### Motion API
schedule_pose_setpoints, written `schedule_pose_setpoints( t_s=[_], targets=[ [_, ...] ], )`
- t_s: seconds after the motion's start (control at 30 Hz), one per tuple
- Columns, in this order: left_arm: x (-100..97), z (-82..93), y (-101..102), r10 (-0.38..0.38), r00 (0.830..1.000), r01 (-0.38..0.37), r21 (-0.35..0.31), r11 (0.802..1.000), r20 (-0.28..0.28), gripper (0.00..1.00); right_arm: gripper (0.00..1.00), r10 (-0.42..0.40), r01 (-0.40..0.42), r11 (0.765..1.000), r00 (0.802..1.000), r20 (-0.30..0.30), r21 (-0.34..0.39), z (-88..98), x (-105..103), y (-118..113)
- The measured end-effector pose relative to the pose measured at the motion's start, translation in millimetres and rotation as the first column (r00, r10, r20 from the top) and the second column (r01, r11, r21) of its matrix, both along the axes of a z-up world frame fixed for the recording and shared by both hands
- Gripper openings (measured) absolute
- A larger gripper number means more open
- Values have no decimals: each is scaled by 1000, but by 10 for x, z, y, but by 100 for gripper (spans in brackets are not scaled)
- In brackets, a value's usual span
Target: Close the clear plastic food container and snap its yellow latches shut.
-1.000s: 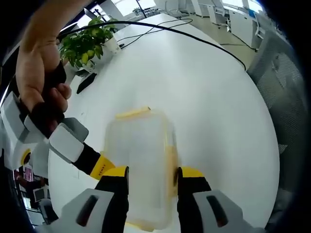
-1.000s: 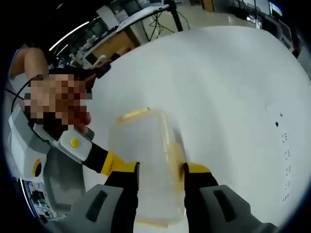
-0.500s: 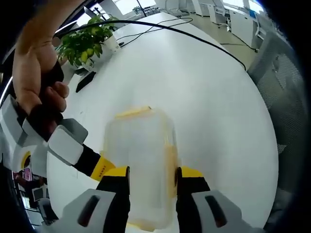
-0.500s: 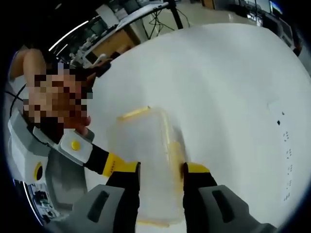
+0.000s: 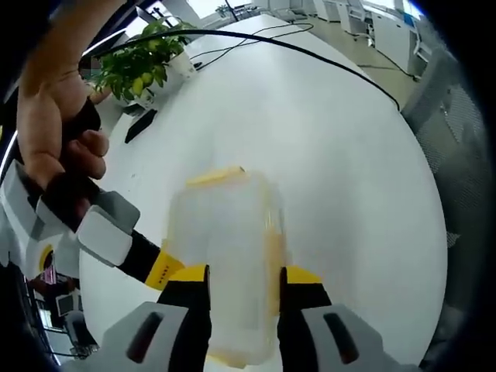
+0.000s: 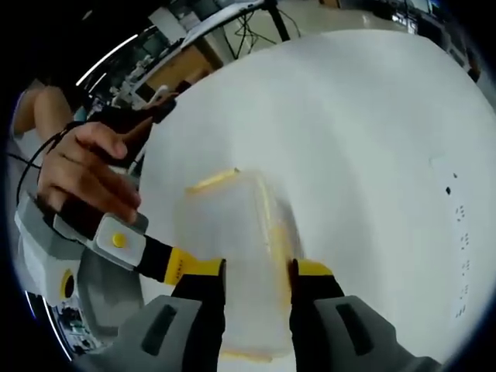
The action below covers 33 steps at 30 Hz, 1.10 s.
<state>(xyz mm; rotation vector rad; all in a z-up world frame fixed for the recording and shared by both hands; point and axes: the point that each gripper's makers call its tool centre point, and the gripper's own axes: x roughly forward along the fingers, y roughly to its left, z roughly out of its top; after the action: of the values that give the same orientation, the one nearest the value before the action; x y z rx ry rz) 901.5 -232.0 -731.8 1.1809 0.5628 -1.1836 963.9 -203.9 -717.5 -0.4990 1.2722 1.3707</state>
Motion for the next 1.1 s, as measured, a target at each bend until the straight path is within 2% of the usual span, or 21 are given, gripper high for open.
schedule_pose_setpoints(
  t_s=[0.2,0.4,0.43,0.5,0.53,0.6,0.7,0.77,1.0,1.1],
  targets=[
    [-5,1,-22,-11,1000,11,9,1000,4,28,31,-5,5,1000,1000,17,0,0,-33,-42],
    [-6,60,-8,-29,1000,29,-2,1000,-10,29,32,-35,36,999,997,65,-4,3,-10,-69],
    [-12,91,-15,-18,1000,18,-10,1000,-9,29,35,-45,45,999,995,94,4,7,9,-59],
    [-40,167,-54,4,1000,-6,-54,999,-24,32,38,-65,65,998,993,102,4,38,4,-71],
    [-64,233,-67,35,999,-38,-86,996,-39,34,37,-80,79,997,991,107,13,77,-9,-76],
    [-60,351,-73,54,998,-57,-120,991,-27,35,37,-114,107,993,983,144,55,145,19,-42],
    [-95,446,-40,90,995,-96,-153,983,-48,36,37,-146,136,988,976,159,73,233,-1,-50],
    [-114,473,1,96,994,-102,-156,983,-45,36,39,-149,138,988,971,187,72,275,-15,-62],
    [-168,542,210,140,989,-146,-159,976,-46,36,39,-160,151,987,968,196,57,374,-161,-125],
    [-180,572,301,180,981,-191,-176,966,-74,36,39,-165,158,986,965,202,52,465,-313,-146]
  ],
)
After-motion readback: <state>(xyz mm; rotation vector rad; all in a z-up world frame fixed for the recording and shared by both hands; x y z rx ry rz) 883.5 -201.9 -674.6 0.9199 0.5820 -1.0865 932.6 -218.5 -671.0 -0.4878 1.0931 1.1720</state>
